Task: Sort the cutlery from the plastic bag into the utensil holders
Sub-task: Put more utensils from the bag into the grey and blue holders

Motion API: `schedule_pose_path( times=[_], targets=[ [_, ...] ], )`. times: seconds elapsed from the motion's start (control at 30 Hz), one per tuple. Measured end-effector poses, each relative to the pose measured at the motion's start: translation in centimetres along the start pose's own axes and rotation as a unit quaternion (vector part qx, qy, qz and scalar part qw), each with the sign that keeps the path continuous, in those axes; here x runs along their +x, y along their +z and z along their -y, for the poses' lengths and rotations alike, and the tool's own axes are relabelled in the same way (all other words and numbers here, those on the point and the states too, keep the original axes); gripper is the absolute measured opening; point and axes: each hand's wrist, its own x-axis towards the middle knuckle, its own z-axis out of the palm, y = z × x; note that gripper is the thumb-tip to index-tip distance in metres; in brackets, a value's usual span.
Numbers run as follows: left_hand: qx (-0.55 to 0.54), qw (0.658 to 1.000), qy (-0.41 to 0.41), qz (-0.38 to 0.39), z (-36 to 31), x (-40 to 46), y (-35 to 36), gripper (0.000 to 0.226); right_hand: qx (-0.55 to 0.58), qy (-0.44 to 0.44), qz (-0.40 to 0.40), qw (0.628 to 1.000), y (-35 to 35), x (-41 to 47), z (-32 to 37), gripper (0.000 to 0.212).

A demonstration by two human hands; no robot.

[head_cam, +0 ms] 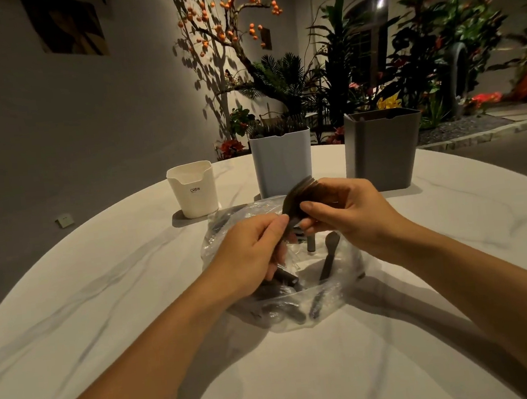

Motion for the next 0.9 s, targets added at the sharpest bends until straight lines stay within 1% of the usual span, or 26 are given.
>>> schedule_pose_path(
  times=[0.1, 0.17, 0.27, 0.37, 0.5, 0.73, 0.8, 0.9],
  targets=[
    [-0.088, 0.996, -0.034, -0.004, -0.3, 0.1, -0.4, 0.036, 0.005, -0.001, 0.0, 1.0, 0.1, 0.1, 0.1, 0.024],
    [-0.115, 0.992, -0.051, -0.008, -0.4, 0.1, -0.5, 0.034, -0.007, -0.007, -0.006, 1.0, 0.2, 0.2, 0.1, 0.024],
    [-0.127, 0.99, -0.064, -0.006, -0.2, 0.1, -0.5, 0.032, 0.0, -0.012, -0.013, 1.0, 0.0, 0.3, -0.1, 0.026],
    [-0.14, 0.988, -0.064, 0.007, -0.3, 0.1, -0.1, 0.036, -0.003, -0.025, -0.018, 1.0, -0.1, 0.4, -0.2, 0.032],
    [-0.098, 0.994, -0.048, 0.013, -0.5, 0.6, 0.8, 0.037, -0.019, -0.041, -0.036, 0.998, 0.2, 0.7, 0.0, 0.036],
    [-0.181, 0.981, -0.064, 0.014, -2.4, 2.3, 1.0, 0.043, -0.054, -0.095, -0.072, 0.991, 0.6, 2.6, 2.1, 0.047],
    [-0.176, 0.983, -0.058, 0.013, -2.8, 2.9, 0.8, 0.04, -0.073, -0.109, -0.08, 0.988, 0.6, 3.1, 2.9, 0.047],
    [-0.097, 0.994, -0.031, -0.024, -3.4, 3.9, 0.0, 0.023, -0.107, -0.123, -0.072, 0.984, 0.2, 4.1, 4.4, 0.048]
  ],
)
